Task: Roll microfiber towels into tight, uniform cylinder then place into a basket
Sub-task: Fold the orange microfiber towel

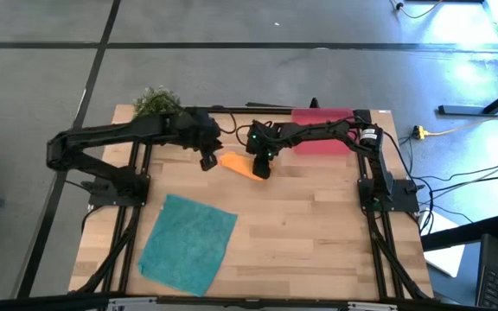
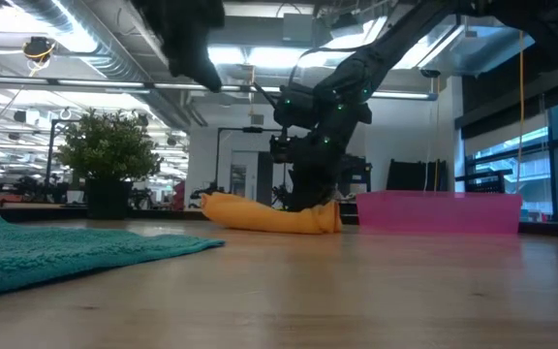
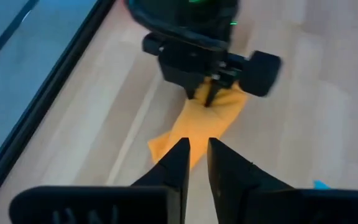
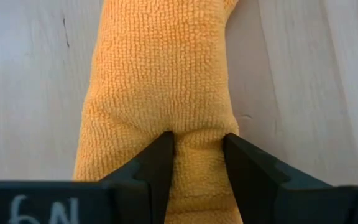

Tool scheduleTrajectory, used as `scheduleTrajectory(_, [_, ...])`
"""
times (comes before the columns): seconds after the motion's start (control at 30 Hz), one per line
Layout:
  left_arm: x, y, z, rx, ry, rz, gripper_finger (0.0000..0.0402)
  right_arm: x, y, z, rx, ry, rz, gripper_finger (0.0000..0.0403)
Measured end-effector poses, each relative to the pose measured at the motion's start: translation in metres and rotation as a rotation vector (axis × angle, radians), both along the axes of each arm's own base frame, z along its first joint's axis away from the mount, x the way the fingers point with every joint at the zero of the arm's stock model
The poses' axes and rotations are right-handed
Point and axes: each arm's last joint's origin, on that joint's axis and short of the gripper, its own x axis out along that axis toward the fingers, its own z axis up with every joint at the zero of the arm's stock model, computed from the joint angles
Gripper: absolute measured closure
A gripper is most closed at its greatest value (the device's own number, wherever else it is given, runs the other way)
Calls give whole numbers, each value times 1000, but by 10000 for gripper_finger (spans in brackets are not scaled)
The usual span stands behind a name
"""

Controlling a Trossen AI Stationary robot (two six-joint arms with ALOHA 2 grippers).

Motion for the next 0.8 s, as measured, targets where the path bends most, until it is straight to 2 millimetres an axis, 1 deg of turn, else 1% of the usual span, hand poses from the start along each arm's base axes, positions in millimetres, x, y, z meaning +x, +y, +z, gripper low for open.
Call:
scheduleTrajectory(0.23, [-32, -29, 19, -9, 11, -78, 360, 0, 0, 0, 0, -1, -2, 257])
scheduleTrajectory(0.47, [-52, -53, 31, -64, -38, -114, 357, 0, 0, 1, -2, -3, 1, 257])
scheduleTrajectory(0.67, [-66, -65, 41, -39, -94, -155, 359, 0, 0, 1, -2, -5, 1, 257])
scheduleTrajectory(0.8, [-82, -71, 43, 7, -136, -149, 370, 1, 0, 1, -5, -8, 5, 257])
